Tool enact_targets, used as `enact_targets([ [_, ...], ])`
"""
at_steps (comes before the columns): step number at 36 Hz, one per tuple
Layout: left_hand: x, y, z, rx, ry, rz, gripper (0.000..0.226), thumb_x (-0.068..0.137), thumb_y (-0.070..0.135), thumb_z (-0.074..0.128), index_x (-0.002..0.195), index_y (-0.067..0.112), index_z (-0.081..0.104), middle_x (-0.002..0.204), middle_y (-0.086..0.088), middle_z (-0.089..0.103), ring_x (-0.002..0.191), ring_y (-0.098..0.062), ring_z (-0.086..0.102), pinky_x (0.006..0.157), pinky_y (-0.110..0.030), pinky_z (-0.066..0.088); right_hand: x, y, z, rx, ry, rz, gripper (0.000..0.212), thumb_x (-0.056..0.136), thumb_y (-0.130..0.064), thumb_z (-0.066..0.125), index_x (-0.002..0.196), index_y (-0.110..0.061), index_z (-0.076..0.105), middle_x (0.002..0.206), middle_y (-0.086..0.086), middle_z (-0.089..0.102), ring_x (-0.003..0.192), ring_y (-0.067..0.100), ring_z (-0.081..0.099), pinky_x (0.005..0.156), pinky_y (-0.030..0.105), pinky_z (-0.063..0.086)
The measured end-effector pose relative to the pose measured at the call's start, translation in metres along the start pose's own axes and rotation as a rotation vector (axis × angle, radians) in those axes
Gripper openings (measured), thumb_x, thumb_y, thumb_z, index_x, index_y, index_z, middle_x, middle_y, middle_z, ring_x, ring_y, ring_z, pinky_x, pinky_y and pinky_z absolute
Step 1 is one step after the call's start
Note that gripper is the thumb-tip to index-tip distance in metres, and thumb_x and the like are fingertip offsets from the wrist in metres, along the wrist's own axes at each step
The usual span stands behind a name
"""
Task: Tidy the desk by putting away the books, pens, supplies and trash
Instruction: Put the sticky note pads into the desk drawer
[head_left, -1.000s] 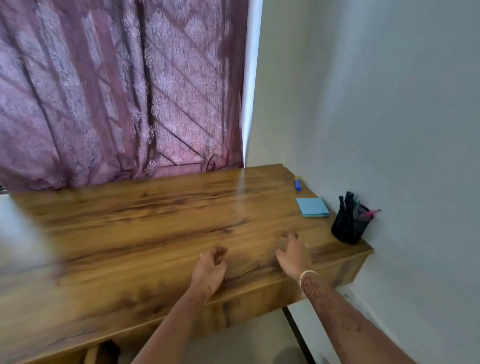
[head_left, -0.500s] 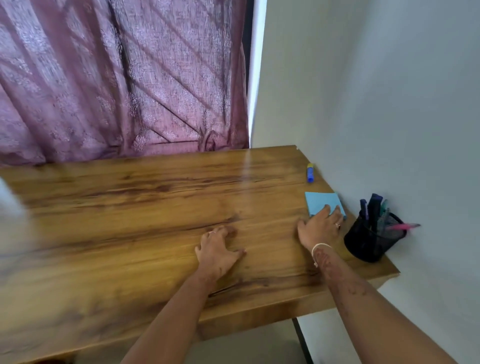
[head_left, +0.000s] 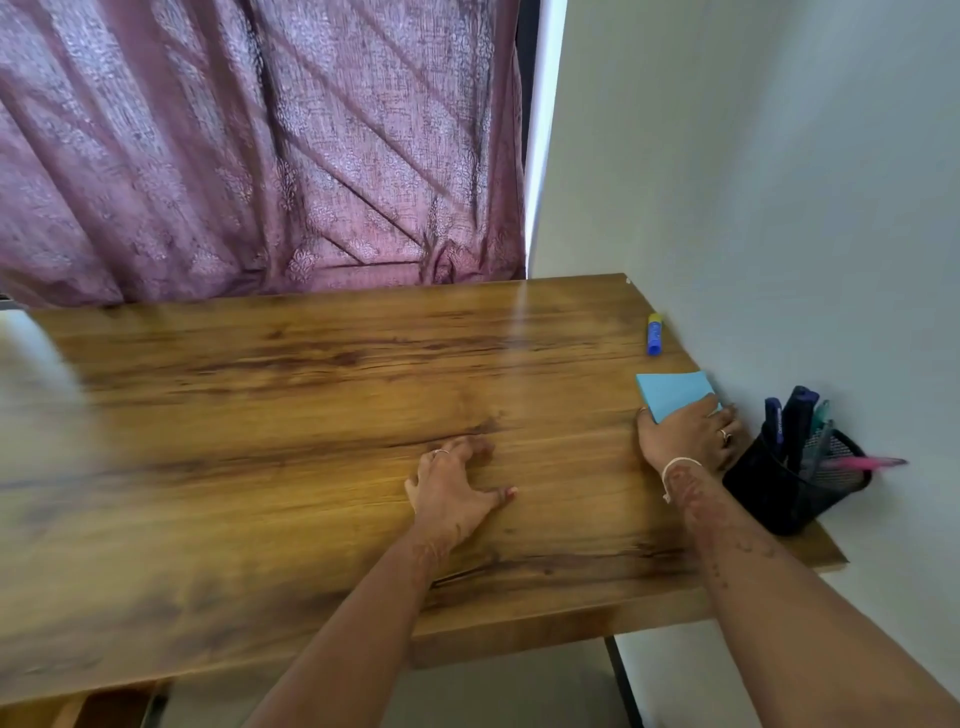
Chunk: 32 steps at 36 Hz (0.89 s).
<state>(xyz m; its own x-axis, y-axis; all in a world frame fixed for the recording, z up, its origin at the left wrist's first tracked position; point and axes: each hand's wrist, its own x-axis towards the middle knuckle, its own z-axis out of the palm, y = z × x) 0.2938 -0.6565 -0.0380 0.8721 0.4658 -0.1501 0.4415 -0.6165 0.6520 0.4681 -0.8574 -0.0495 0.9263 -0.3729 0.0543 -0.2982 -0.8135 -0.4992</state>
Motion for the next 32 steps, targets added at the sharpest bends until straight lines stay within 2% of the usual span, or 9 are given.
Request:
enact_targets([
  [6,-0.001,0.000,-0.002,-0.043,-0.012,-0.004,0.063,0.070,0.049,0.079,0.127,0.042,0.053,0.139,0.018,0.046,0.133,-0.015,0.033,0.105,-0.040,0.024,-0.002,0.005,-0.007,-0.035,0.049,-0.033,0.096,0.066,-0.055,0.076,0.131,0.004,0.036,0.134,0.025,0.044,0.126,0.042,0.038,0.110,0.049,0.025],
  [13,0.000,-0.007,-0.006,-0.177,-0.066,0.003,0.047,0.075,0.043,0.078,0.118,0.042,0.059,0.131,0.016,0.054,0.130,-0.014,0.040,0.107,-0.041,0.022,-0.042,-0.001,-0.015,0.111,0.080,-0.161,0.094,0.055,-0.052,0.079,0.124,-0.002,0.039,0.127,0.015,0.042,0.118,0.033,0.043,0.097,0.041,0.038],
  [17,-0.006,-0.015,-0.011,-0.378,-0.138,-0.021,0.035,0.071,0.054,0.073,0.104,0.045,0.064,0.123,0.016,0.058,0.124,-0.012,0.048,0.113,-0.042,0.031,-0.079,-0.008,-0.010,0.237,0.081,-0.226,0.089,0.054,-0.051,0.079,0.120,-0.005,0.041,0.121,0.011,0.043,0.116,0.030,0.042,0.095,0.037,0.036],
  [20,-0.018,-0.012,-0.019,-0.580,-0.184,-0.053,0.033,0.087,0.043,0.067,0.116,0.027,0.067,0.117,0.008,0.062,0.112,-0.008,0.054,0.096,-0.023,0.037,-0.112,-0.012,-0.007,0.306,0.051,-0.283,0.089,0.054,-0.051,0.080,0.119,-0.006,0.040,0.120,0.009,0.043,0.115,0.028,0.041,0.093,0.035,0.037],
  [24,-0.037,-0.011,-0.031,-0.718,-0.191,-0.109,0.023,0.090,0.040,0.064,0.105,0.023,0.068,0.114,0.006,0.062,0.107,-0.009,0.054,0.091,-0.023,0.039,-0.156,-0.021,-0.008,0.315,0.052,-0.429,0.085,0.055,-0.051,0.080,0.114,-0.005,0.041,0.116,0.011,0.045,0.112,0.030,0.043,0.092,0.040,0.040],
  [27,-0.053,-0.017,-0.039,-0.815,-0.216,-0.147,0.018,0.093,0.033,0.062,0.104,0.021,0.066,0.108,0.004,0.067,0.097,-0.008,0.058,0.074,-0.017,0.045,-0.192,-0.030,-0.012,0.324,0.068,-0.527,0.086,0.057,-0.059,0.078,0.111,-0.002,0.043,0.111,0.012,0.046,0.108,0.031,0.045,0.091,0.043,0.043],
  [28,-0.060,-0.020,-0.043,-0.844,-0.230,-0.146,0.022,0.093,0.033,0.062,0.109,0.019,0.067,0.107,0.004,0.069,0.098,-0.010,0.061,0.075,-0.019,0.048,-0.205,-0.033,-0.014,0.340,0.069,-0.549,0.088,0.058,-0.064,0.075,0.110,-0.001,0.043,0.111,0.011,0.046,0.107,0.031,0.045,0.091,0.043,0.043],
  [31,-0.074,-0.037,-0.060,-0.937,-0.247,-0.193,0.031,0.090,0.035,0.064,0.115,0.017,0.068,0.108,0.000,0.074,0.110,-0.024,0.065,0.097,-0.041,0.051,-0.245,-0.042,-0.017,0.375,0.061,-0.614,0.085,0.062,-0.072,0.064,0.108,-0.004,0.040,0.109,0.008,0.043,0.106,0.030,0.046,0.091,0.043,0.043],
  [32,-0.080,-0.043,-0.068,-0.980,-0.249,-0.204,0.030,0.092,0.032,0.063,0.115,0.014,0.067,0.107,-0.003,0.074,0.108,-0.025,0.066,0.097,-0.042,0.052,-0.258,-0.045,-0.018,0.383,0.051,-0.631,0.083,0.063,-0.072,0.061,0.108,-0.006,0.038,0.109,0.007,0.042,0.105,0.029,0.046,0.091,0.042,0.044],
])
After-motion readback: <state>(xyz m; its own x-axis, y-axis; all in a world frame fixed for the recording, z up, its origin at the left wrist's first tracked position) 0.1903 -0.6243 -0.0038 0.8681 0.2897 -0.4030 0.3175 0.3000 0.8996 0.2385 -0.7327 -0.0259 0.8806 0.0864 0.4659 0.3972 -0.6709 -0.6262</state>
